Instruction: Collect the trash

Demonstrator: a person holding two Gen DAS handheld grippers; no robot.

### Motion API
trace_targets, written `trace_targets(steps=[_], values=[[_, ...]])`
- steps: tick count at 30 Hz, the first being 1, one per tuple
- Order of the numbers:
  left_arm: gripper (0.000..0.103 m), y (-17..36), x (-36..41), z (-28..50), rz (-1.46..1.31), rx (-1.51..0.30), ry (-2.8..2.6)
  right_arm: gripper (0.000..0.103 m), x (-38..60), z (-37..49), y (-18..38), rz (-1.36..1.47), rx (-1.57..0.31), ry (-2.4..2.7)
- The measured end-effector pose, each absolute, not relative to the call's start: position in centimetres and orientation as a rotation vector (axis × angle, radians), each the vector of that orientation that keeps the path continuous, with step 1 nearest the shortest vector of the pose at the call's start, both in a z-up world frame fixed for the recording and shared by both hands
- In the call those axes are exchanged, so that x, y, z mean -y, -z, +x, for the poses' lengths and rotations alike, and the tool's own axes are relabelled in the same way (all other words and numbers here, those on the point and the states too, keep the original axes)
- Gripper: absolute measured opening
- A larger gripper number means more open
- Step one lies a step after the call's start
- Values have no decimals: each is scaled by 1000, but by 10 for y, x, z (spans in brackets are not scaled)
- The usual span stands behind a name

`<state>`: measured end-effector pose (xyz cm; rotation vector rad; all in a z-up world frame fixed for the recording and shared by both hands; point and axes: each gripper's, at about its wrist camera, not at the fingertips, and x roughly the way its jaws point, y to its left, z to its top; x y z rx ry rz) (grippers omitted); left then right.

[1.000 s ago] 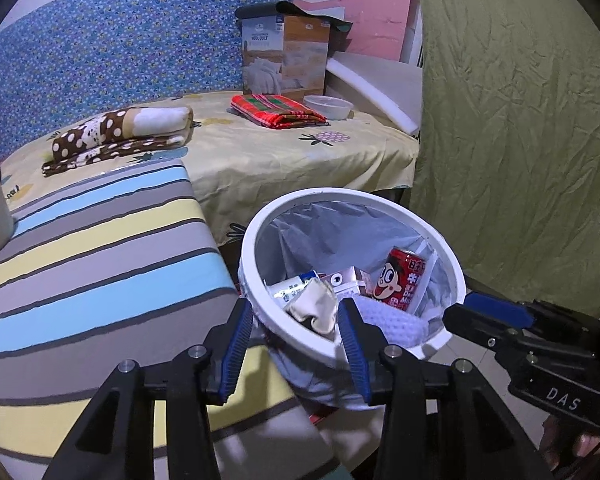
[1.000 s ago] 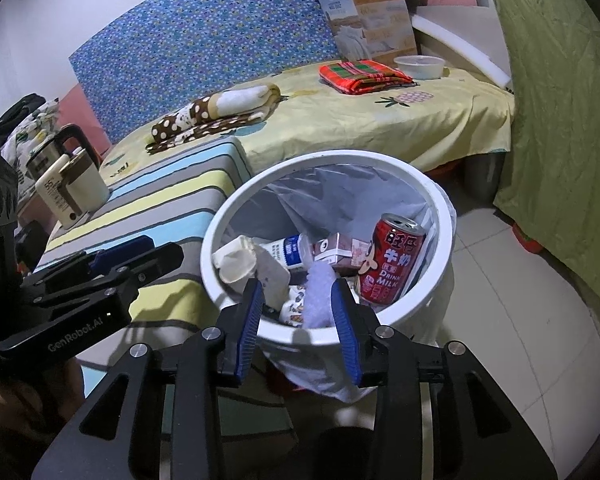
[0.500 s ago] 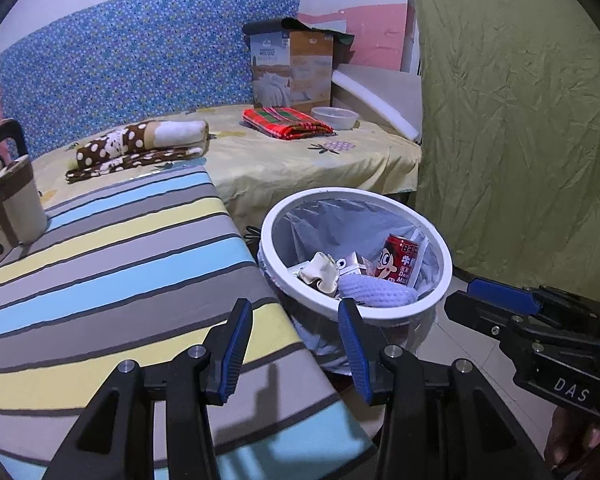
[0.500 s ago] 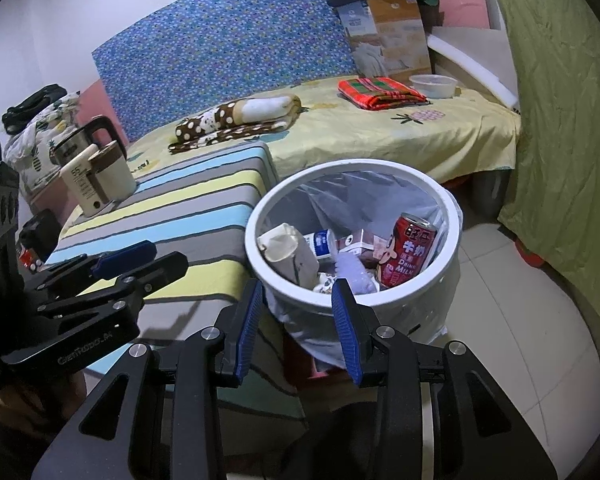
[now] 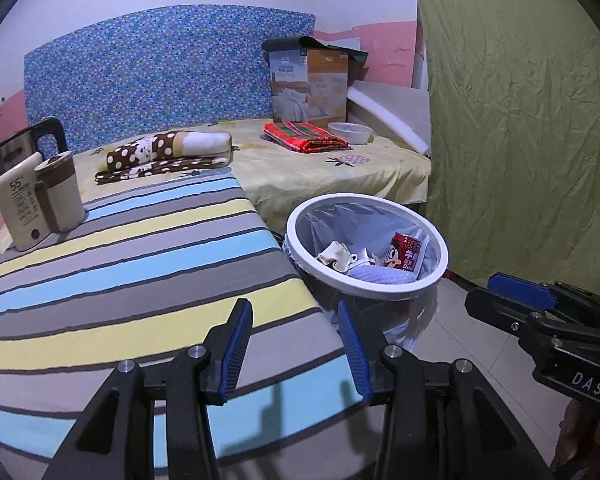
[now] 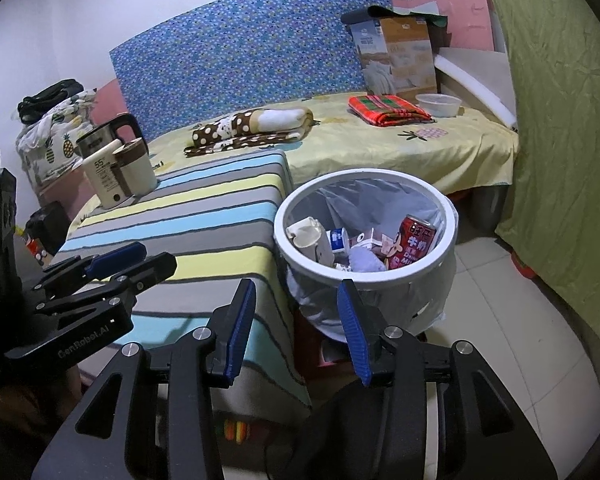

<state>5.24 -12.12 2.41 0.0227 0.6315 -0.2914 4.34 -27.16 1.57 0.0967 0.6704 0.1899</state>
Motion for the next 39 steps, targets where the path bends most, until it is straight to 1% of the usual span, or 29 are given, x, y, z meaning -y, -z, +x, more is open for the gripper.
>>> trace_targets(steps=[10, 39], values=[[44, -24, 113, 33, 16, -632, 275, 45, 269, 32, -15, 95, -664, -187], [44, -24, 115, 28, 21, -637, 272, 45, 270, 28, -15, 98, -656, -181]])
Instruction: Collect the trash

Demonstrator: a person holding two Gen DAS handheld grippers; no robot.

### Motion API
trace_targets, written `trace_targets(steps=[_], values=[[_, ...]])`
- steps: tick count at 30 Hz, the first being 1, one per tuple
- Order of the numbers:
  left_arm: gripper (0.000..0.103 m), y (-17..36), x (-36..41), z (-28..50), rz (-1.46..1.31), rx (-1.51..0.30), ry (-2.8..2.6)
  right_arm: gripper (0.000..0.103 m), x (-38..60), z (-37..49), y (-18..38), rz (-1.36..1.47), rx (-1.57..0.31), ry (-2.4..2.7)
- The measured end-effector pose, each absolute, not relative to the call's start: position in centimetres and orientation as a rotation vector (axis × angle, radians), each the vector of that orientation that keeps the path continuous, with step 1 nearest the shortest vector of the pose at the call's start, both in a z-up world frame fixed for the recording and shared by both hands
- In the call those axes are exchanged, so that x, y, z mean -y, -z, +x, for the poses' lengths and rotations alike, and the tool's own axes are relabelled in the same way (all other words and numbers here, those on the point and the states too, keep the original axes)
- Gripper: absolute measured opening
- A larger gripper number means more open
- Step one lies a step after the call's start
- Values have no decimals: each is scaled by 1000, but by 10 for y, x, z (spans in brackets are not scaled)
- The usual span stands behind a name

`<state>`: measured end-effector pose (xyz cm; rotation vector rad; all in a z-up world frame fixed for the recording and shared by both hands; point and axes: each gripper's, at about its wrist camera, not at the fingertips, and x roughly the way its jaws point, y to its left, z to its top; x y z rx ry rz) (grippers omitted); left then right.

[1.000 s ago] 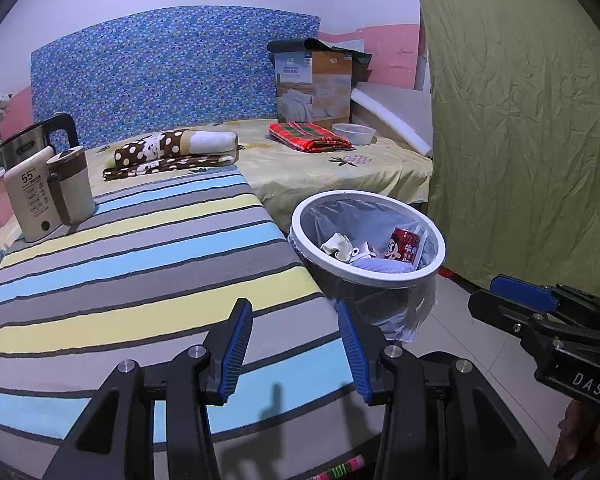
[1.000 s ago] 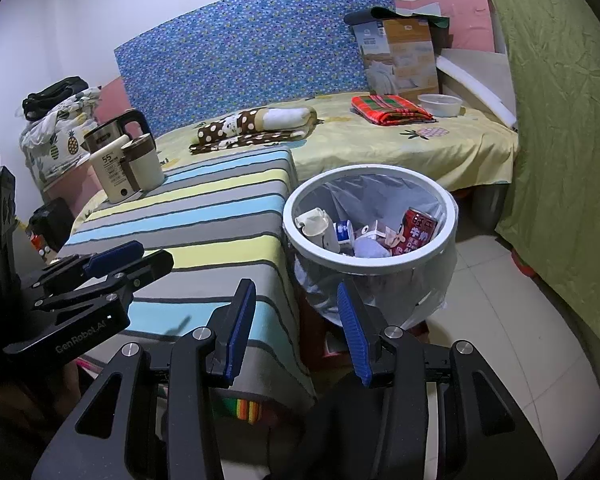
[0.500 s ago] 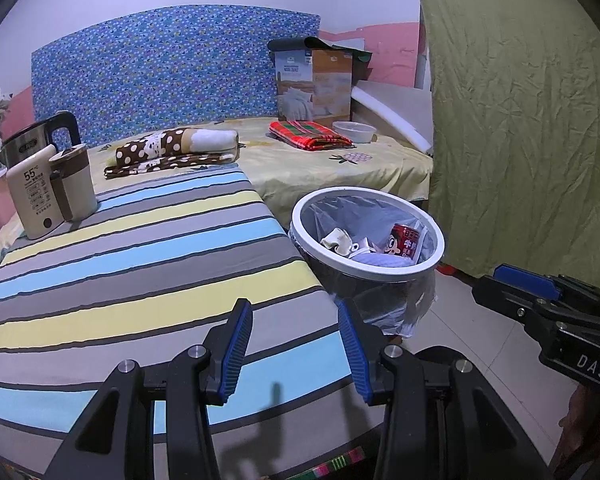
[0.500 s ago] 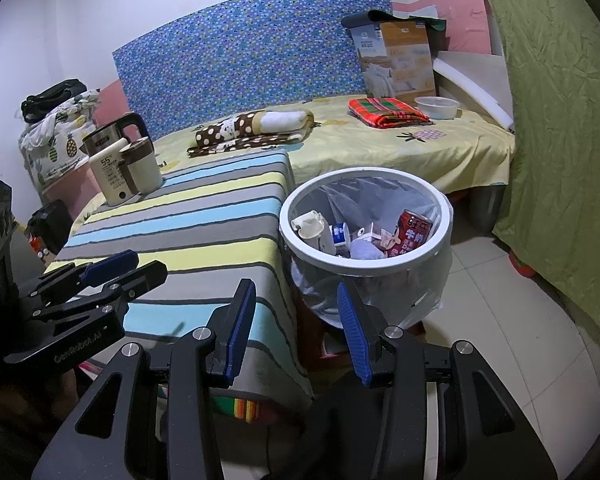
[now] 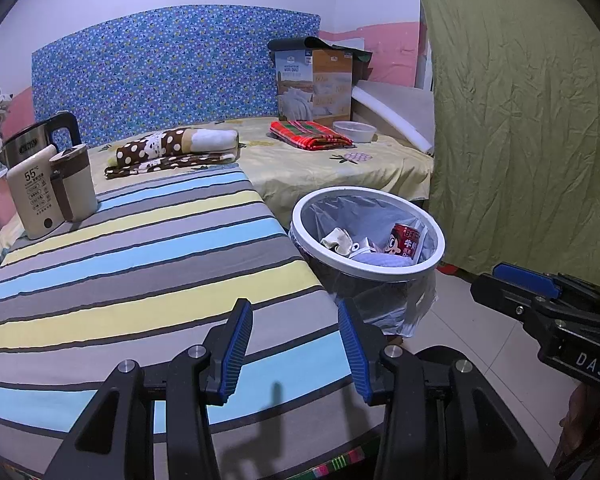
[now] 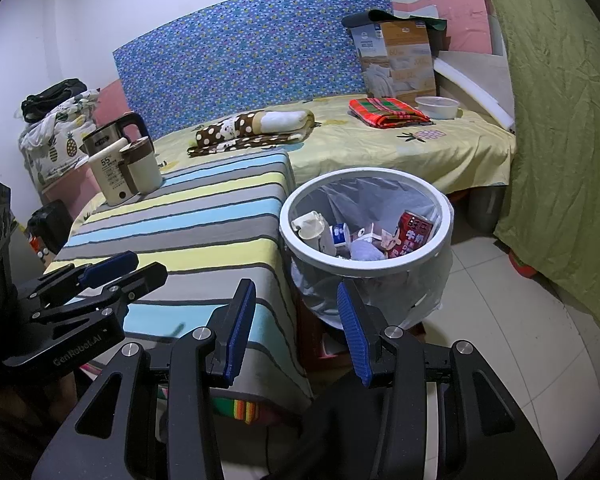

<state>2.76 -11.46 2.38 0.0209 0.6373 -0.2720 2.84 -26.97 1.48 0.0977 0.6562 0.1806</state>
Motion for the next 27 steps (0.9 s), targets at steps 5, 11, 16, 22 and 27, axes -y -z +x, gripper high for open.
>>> trace_targets(steps=[5, 11, 16, 22, 27], values=[[44, -24, 115, 27, 24, -634, 270, 45, 269, 29, -15, 97, -656, -181], [44, -24, 116, 27, 28, -635, 271, 45, 269, 29, -16, 97, -655, -181], [44, -24, 117, 27, 28, -634, 269, 45, 270, 29, -17, 97, -652, -182], [44, -24, 117, 27, 30, -634, 266, 45, 270, 29, -17, 98, -651, -183], [44, -24, 117, 27, 29, -634, 266, 45, 270, 29, -17, 98, -651, -182]])
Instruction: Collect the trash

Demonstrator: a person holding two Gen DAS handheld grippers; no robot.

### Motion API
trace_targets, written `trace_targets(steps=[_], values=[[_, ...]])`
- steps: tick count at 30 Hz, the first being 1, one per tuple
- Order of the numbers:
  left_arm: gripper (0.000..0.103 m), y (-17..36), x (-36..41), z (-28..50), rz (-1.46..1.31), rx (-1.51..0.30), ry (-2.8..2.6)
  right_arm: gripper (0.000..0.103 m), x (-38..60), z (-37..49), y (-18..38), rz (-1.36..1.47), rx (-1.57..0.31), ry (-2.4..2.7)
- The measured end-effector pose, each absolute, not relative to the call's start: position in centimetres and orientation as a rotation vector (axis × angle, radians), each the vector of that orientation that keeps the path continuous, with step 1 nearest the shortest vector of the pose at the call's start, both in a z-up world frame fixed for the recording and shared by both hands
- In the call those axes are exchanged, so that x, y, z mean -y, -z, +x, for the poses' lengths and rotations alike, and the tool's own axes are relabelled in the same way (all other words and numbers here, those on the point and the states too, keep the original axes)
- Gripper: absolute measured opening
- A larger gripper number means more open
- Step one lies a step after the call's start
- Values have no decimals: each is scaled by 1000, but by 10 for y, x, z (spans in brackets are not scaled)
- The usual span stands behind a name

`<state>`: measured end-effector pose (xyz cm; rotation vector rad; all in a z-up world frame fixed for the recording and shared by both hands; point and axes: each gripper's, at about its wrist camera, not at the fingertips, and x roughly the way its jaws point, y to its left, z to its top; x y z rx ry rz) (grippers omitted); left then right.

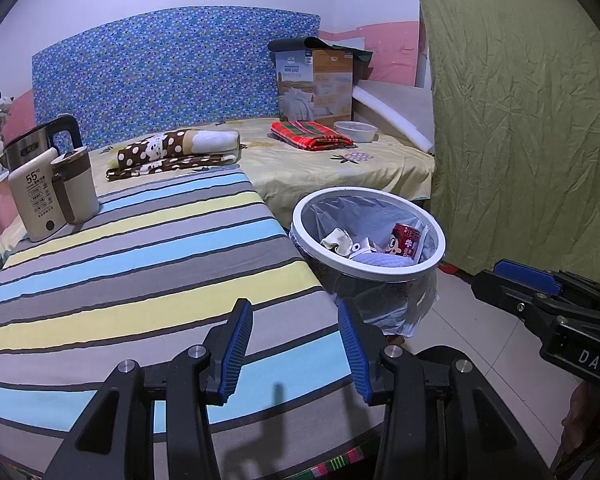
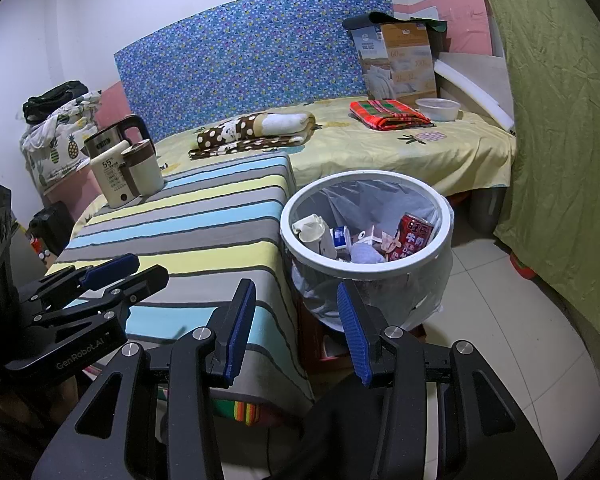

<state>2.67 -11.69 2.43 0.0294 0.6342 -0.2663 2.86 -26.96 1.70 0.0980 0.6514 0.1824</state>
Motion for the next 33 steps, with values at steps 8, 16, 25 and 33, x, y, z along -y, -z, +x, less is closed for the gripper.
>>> trace_targets(steps=[8, 16, 25, 33], values=[[44, -24, 117, 26, 33, -637, 266, 45, 270, 29, -17, 99, -651, -183], [44, -22, 118, 26, 27, -646, 266, 45, 270, 29, -17, 99, -651, -183], [44, -23, 121, 24, 33, -640, 263, 45, 270, 28, -17, 100, -652, -183], [44, -22, 121, 23, 29, -635, 269, 45, 271, 28, -19, 100, -652, -181]])
